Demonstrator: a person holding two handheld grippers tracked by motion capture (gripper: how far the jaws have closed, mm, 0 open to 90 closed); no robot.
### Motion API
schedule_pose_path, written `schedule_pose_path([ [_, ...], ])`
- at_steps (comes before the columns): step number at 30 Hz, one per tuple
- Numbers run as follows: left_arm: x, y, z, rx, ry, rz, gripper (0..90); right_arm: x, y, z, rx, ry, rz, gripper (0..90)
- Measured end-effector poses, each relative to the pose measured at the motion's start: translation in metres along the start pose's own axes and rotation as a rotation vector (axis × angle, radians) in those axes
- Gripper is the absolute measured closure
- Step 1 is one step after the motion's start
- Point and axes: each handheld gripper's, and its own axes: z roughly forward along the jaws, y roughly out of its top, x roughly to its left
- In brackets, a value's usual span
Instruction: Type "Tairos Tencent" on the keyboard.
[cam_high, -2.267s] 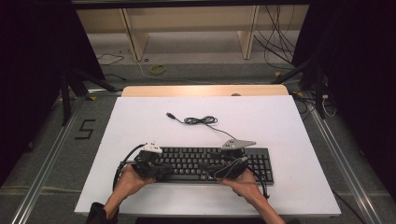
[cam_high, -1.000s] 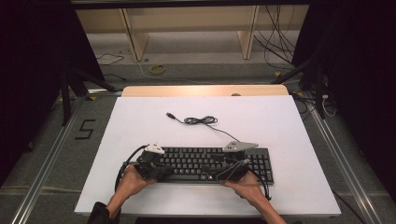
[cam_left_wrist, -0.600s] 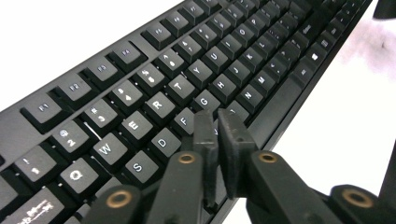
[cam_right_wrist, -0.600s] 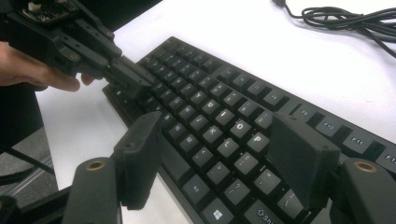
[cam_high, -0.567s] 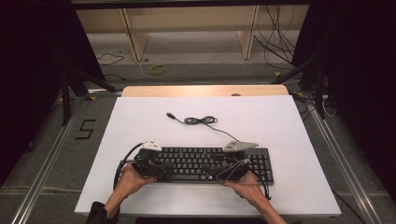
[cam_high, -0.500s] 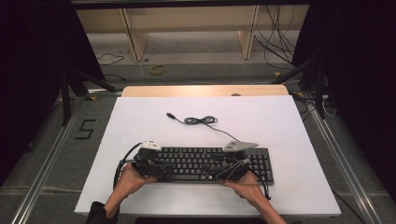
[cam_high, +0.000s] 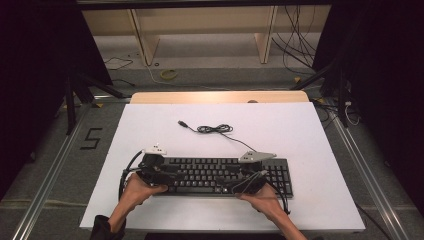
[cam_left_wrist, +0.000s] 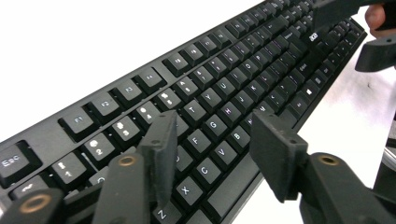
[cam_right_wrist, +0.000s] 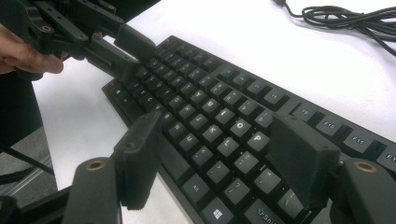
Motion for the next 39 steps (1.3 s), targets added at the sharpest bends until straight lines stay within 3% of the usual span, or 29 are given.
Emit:
schedule_pose_path([
  [9,0.007,0.002,-0.006,-0.043,0.025,-0.032,39.6,0.000,0.001,0.000,-0.007,0.001,-0.002,35.9],
  [18,0.013,0.004,-0.009,-0.072,0.045,-0.059,35.5,0.001,0.001,0.000,-0.010,0.003,-0.005,35.9],
  [25,0.017,0.006,-0.011,-0.097,0.059,-0.083,34.4,0.002,0.001,0.000,-0.009,0.006,-0.007,35.9],
  [39,0.021,0.008,-0.006,-0.084,0.075,-0.089,37.7,0.003,0.002,0.000,-0.013,0.009,-0.009,36.0],
])
